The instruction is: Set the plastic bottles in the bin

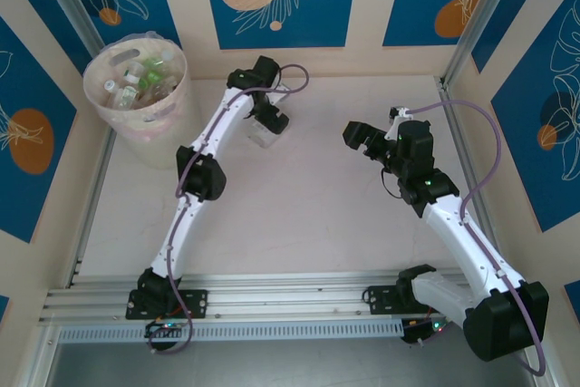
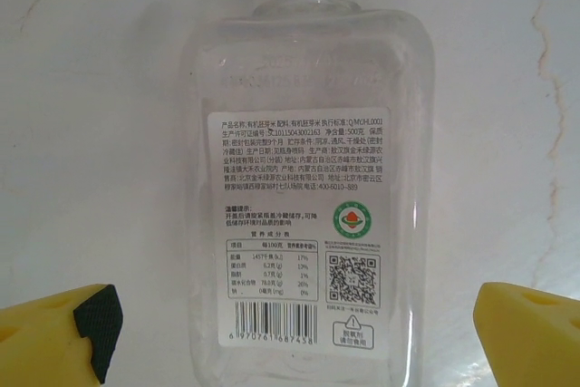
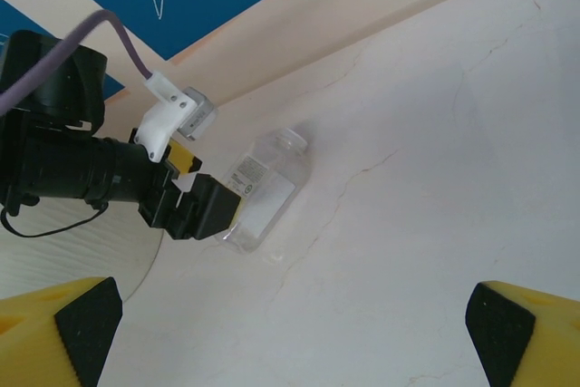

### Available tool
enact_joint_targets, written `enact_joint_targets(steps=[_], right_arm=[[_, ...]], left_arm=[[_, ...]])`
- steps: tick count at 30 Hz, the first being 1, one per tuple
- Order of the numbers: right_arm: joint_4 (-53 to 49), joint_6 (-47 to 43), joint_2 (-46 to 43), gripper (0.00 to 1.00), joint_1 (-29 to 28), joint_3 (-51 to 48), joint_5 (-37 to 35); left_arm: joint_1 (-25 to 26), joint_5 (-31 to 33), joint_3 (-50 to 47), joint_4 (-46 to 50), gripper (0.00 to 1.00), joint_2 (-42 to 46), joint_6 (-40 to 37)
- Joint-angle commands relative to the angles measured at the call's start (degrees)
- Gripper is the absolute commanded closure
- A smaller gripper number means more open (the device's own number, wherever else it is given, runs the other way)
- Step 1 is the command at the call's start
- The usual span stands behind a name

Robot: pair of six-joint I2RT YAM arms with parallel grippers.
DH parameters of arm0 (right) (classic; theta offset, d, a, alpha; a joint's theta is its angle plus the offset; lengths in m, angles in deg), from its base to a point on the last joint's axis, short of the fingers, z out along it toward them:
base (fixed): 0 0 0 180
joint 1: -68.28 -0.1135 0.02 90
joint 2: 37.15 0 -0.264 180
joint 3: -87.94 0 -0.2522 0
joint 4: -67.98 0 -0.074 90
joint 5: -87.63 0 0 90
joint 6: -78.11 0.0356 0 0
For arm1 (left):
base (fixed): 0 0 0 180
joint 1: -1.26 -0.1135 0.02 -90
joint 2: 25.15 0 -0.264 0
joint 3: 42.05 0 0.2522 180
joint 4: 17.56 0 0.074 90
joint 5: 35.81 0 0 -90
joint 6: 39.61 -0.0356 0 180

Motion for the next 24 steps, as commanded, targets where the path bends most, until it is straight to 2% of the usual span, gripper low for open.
enact_joint_targets(steps=[1,8,14,21,24], right_arm=[[-0.58,-0.35,-1.01,0.01,0.33,-0.42,-1.43],[-0.45,0.08,-0.72,0.0,0.43,-0.42,-1.17],[-0.95,0.0,-0.86,0.0,0.5,-0.15,-1.17],[-0.96,0.11,-0.87,0.0,0.53,-0.06,-1.08],[-1.31,-0.04,-0.95,0.0,0.56,-0.06,-1.08]], left_arm=[[0.19,1.26,0.12,-0.16,0.0,-2.63,-3.12],[0.32,-0.11,0.12,-1.1,0.0,-4.35,-6.02],[0.15,4.2,0.13,-1.71,0.0,-7.23,-6.5],[-0.03,-0.91,0.21,-2.42,0.25,-4.7,-5.24],[0.03,-4.25,0.21,-2.09,0.28,-1.66,-5.24]])
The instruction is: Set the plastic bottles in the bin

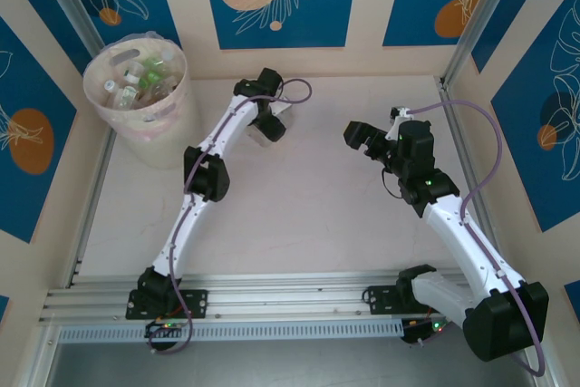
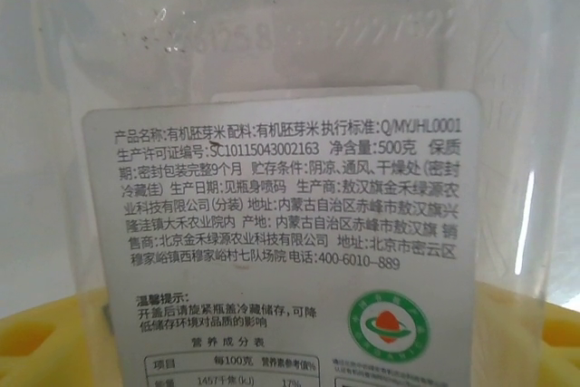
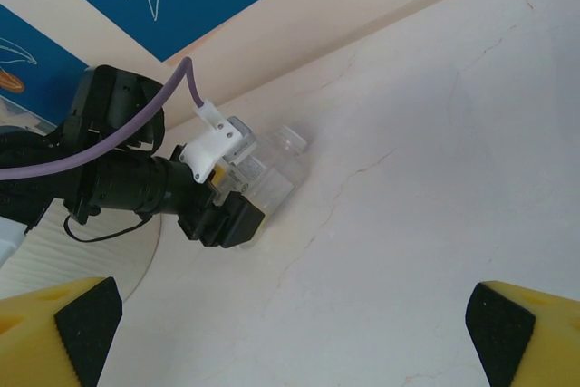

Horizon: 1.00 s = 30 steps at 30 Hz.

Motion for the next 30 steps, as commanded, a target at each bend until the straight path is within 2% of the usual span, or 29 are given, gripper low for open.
enact_joint_targets(steps=[1,8,17,19,23,25,30], right_arm=[[-1.03,-0.13,-0.89,0.0,0.31,-0.06,-1.08],[-0.28,-0.52,-0.47,0.0,0.66,-0.68,-1.29],[3.82,-0.12,4.89,0.0,1.54,0.86,2.31],[4.87,-0.1,6.61,0.0,1.71,1.85,3.43],[6.75,0.43,9.88,0.0,1.74,3.94,5.64],[7.5,0.93,11.15,0.0,1.78,4.67,6.73],[7.82,1.67,12.77,0.0,1.47,5.56,8.12]], left_arm=[[0.06,-4.75,0.24,1.1,0.29,5.18,0.12],[0.0,-7.01,-1.37,2.4,0.3,17.57,1.81],[-0.01,-7.57,-25.39,-12.19,0.3,44.86,4.05],[-0.03,-4.81,-28.95,-14.29,0.3,49.29,5.32],[-0.82,7.51,-35.94,-19.6,0.29,57.16,8.05],[-3.06,13.04,-38.41,-20.72,0.29,59.84,11.26],[-13.04,18.67,-45.14,-21.7,0.28,65.15,20.31]])
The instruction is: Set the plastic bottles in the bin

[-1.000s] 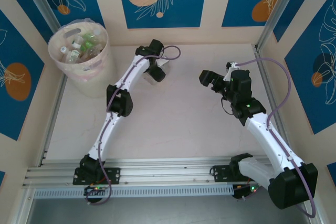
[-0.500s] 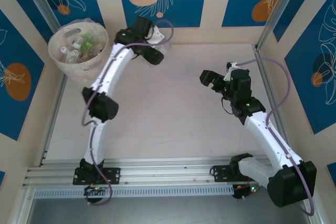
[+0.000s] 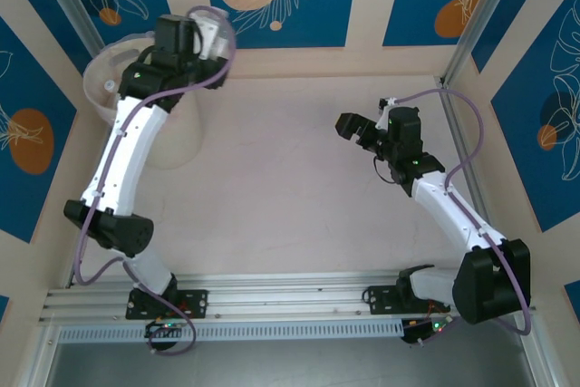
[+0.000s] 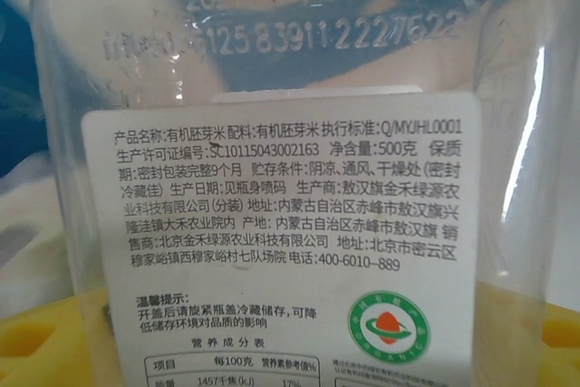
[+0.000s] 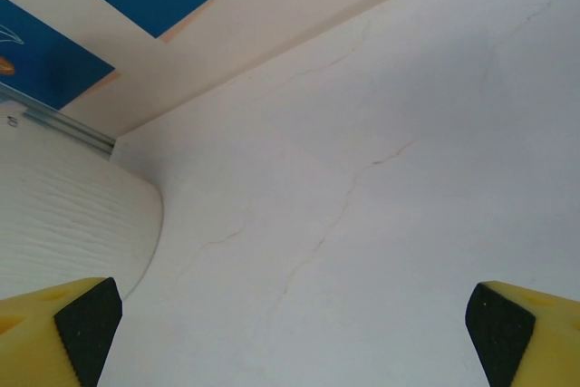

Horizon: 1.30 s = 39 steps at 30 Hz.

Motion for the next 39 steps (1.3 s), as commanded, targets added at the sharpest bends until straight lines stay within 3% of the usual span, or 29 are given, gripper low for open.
enact_joint_targets(steps=[1,6,12,17,19,21,30,35,39], right_arm=[[1.89,0.95,0.43,0.0,-0.05,1.8,2.07],[2.04,0.88,-0.26,0.01,-0.06,0.53,1.03],[3.72,0.98,-0.63,0.01,0.29,-1.8,0.26],[3.25,0.6,-0.3,0.0,0.66,-1.91,0.46],[3.14,0.58,-0.53,0.0,0.73,-1.91,0.55],[2.95,0.67,-0.67,0.01,0.73,-2.0,0.48],[3.02,1.34,-0.72,0.0,0.99,-2.53,0.52],[3.03,1.45,-0.64,0.0,0.98,-2.92,0.26],[2.82,1.39,-0.76,0.0,1.01,-3.14,0.2]], left_arm=[[-7.61,7.91,-4.79,-3.38,0.28,3.97,8.08],[-17.9,5.14,-5.82,-2.76,0.29,4.52,13.08],[-24.26,3.09,-1.06,2.99,0.29,0.51,17.5],[-24.85,0.82,5.21,11.52,0.26,-4.89,18.6],[-24.94,2.25,7.89,14.49,0.17,-6.63,19.24],[-24.86,2.94,11.68,17.92,0.0,-8.61,19.58],[-24.85,-1.53,24.18,20.77,0.0,-13.01,17.88],[-25.03,-6.81,28.2,18.2,0.0,-16.98,17.4],[-25.19,-12.32,34.58,21.62,0.0,-23.6,18.38]])
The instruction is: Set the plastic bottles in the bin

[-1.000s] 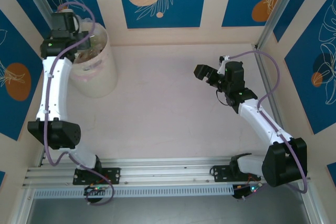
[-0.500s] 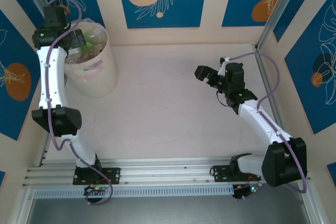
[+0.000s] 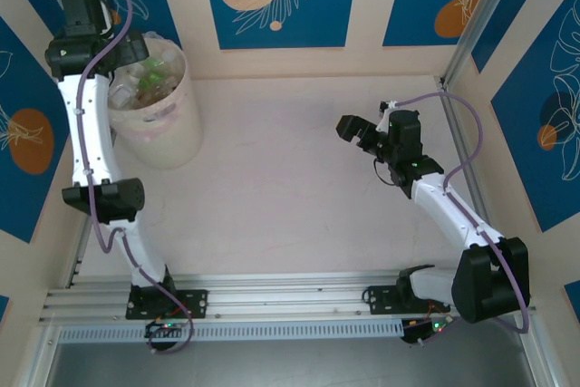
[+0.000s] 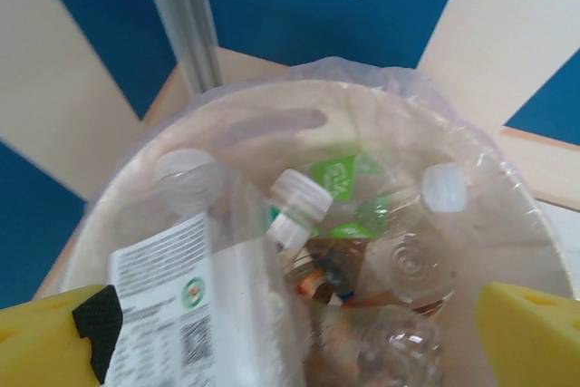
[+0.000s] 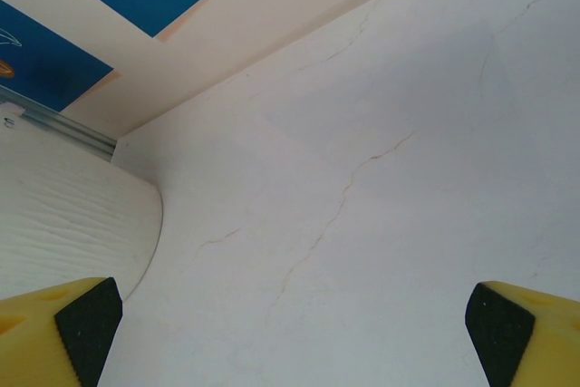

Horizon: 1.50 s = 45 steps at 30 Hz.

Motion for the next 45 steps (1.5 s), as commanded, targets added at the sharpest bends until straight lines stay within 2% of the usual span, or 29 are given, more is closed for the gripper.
enact_joint_targets(steps=[1,6,12,15,17,19,23,26,31,33,37,39,42,45], right_arm=[[0.36,0.45,-0.8,0.0,0.38,-0.71,-0.58],[0.18,0.41,-0.93,0.0,0.56,-0.81,-0.53],[0.17,0.47,-0.89,0.0,0.74,-1.02,-0.31],[0.17,0.53,-0.9,0.0,0.74,-1.16,-0.26],[-0.01,0.5,-0.89,0.01,0.74,-1.2,-0.22],[-0.18,0.28,-0.91,0.01,0.84,-1.04,-0.28],[-0.46,0.21,-0.85,0.0,0.92,-0.63,-0.48],[-0.26,0.45,-0.5,0.0,0.99,-0.52,-0.27],[-0.85,0.35,-0.1,0.0,1.0,0.4,0.28],[-0.58,0.47,-0.1,0.01,1.0,0.24,0.33],[-0.84,0.06,-0.18,0.0,1.0,0.12,0.26],[-1.15,-0.23,-0.34,0.0,1.08,0.14,0.22],[-1.84,-0.75,-0.62,0.01,1.27,0.12,-0.15],[-1.94,-0.84,-0.63,0.0,1.43,0.04,-0.3]], left_arm=[[-0.49,-7.66,3.29,3.36,0.0,-6.48,0.82],[-0.53,-4.47,3.29,8.23,0.0,-10.58,3.94],[-0.7,-2.42,2.93,9.75,0.0,-10.6,4.47],[-1.87,-0.37,2.61,10.6,0.0,-10.73,4.48],[-3.55,-1.17,0.92,10.65,0.0,-10.31,4.86],[-5.4,-4.49,-2.35,9.19,0.0,-8.57,5.14],[-6.84,-15.71,-13.12,0.83,0.0,-1.09,4.47],[-8.56,-22.72,-17.17,-2.71,0.0,2.28,5.84],[-8.98,-31.43,-11.41,-2.51,0.0,3.05,5.86],[-8.91,-30.19,-10.0,-2.0,0.0,3.04,6.3],[-8.99,-20.13,-10.44,1.43,0.0,1.92,6.37],[-9.04,-16.42,-14.79,0.56,0.0,2.65,7.19],[-9.09,-16.12,-25.76,-7.21,0.0,8.17,8.75],[-9.51,-18.09,-31.43,-11.67,0.0,12.52,10.21]])
